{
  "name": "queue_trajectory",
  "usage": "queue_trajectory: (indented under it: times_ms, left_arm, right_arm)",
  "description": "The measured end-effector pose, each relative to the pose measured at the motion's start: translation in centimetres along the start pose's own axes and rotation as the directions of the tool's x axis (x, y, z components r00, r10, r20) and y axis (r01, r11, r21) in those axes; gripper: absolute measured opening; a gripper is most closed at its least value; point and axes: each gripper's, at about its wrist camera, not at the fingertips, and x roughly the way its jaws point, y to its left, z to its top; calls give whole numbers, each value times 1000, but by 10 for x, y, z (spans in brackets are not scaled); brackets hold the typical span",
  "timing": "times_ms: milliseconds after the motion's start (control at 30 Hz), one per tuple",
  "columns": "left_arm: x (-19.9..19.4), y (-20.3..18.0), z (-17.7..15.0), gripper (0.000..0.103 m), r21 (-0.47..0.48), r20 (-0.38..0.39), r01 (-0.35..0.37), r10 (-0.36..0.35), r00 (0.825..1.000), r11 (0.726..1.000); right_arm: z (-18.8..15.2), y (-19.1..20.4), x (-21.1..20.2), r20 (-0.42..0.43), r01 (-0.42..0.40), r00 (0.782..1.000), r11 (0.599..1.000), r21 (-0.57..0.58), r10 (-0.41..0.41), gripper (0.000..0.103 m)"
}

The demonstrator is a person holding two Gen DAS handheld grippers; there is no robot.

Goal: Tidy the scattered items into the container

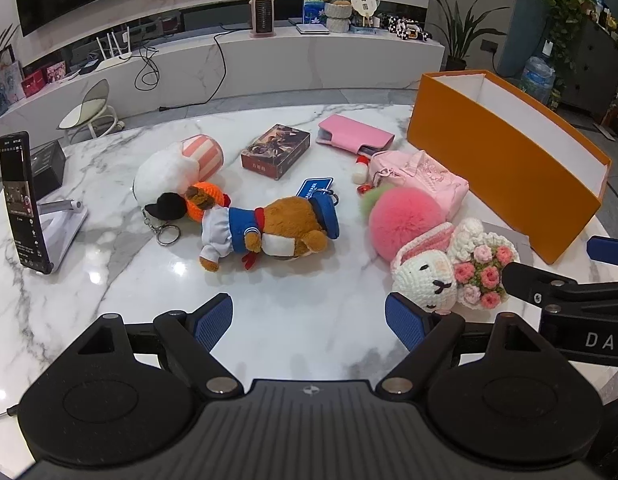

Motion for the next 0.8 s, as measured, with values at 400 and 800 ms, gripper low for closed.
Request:
queue_trajectory:
  times_ms: [400,800]
  left_arm:
    - [-1,0,-1,99,2,8,8,-8,1000,1000]
    - [1,-3,0,99,8,-4,8,-8,1000,1000]
  right_arm:
    - [0,-3,3,0,-14,1000,1000,-7,14,103]
    - [-2,1,2,-6,-19,1000,1000,-5,19,103]
